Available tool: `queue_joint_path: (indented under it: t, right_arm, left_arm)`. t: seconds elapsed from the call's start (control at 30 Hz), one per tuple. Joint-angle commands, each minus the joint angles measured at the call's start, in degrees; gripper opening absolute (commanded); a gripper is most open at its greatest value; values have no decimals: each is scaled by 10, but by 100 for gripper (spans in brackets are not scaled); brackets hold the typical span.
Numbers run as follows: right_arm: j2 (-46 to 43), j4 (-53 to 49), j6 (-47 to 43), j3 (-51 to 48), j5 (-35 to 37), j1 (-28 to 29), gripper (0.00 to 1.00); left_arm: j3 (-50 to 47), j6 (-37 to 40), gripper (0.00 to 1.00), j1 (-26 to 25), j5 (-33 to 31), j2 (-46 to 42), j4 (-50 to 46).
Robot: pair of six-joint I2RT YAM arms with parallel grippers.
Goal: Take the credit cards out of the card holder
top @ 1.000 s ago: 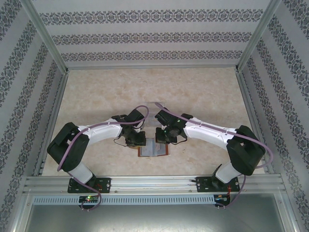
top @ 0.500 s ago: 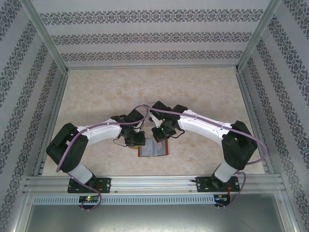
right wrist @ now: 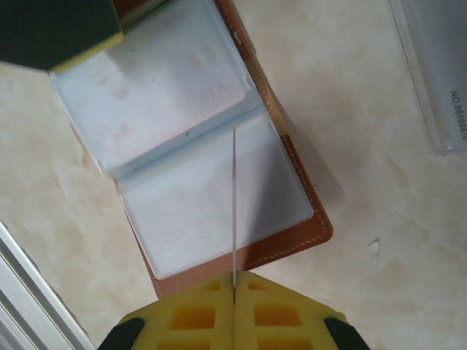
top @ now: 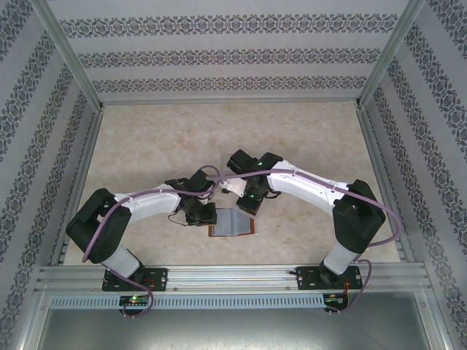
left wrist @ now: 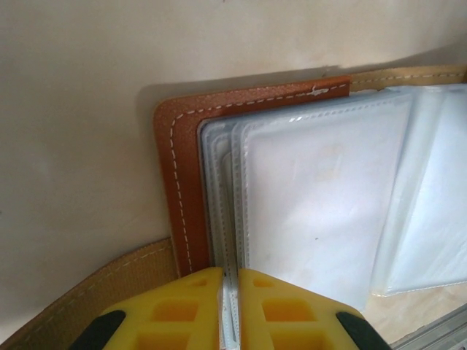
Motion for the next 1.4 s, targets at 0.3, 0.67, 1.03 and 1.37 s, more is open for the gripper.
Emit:
queue_joint_path:
  t: [0.3, 0.67, 1.03, 1.37]
  right_arm:
    - [-29, -47, -218, 34, 13, -21, 2]
    - [23, -102, -269, 123, 21, -56, 1]
    - [117, -145, -314, 246, 14, -90, 1]
    - [217, -189, -341, 373, 4, -117, 1]
  left_arm:
    - [-35, -30, 13, 10, 8, -53, 29]
    - [-68, -42, 13, 25, -2, -98, 28]
    - [-74, -44, 14, 45, -3, -106, 28]
    - [-63, -39, 14, 67, 0, -93, 25]
